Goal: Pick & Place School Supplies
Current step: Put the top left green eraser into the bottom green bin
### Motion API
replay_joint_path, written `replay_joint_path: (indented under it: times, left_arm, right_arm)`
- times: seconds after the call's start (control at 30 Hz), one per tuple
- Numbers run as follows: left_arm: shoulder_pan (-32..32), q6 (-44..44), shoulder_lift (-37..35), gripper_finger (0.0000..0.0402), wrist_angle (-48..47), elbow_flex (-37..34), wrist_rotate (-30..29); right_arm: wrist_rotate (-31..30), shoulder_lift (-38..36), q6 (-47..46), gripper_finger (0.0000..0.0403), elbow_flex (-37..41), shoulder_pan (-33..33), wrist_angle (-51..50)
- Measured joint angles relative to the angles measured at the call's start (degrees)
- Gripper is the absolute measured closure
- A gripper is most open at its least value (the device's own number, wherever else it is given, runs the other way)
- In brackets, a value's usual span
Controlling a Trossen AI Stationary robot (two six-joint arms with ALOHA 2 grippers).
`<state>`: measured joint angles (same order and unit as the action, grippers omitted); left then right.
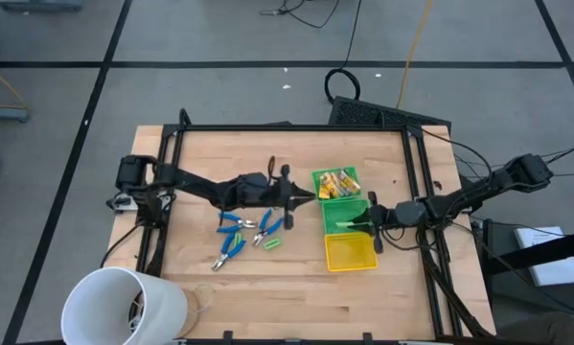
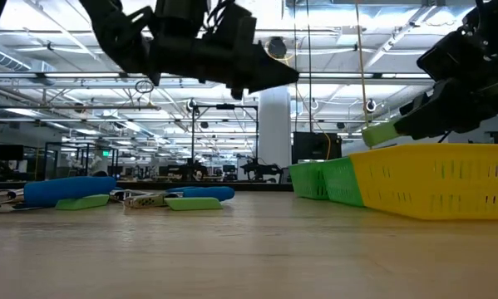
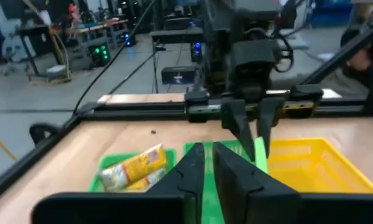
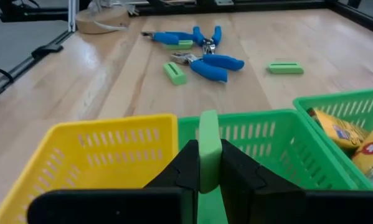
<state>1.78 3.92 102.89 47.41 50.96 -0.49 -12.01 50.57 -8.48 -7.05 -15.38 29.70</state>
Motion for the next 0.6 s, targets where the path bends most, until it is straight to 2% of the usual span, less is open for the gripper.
replay_joint_path:
  times: [0.2,0.47,0.6]
  left_arm:
    - [0.65,-3.65,0.00,0.0397,2.85,-2.54,4.31]
    - [0.72,-3.18,0.00,0.0365,3.09,-2.53,2.08]
    - [0.70,-3.16,0.00,0.0355,2.96,-2.53,2.08]
  right_arm:
    - [-4.29,0.00,1.03,0.0372,0.00,0.04,-2.57]
    - [-4.23,0.00,1.14,0.0366,0.00,0.04,-4.26]
    - [-4.33,0.00,1.11,0.0347,0.00,0.04,-4.40]
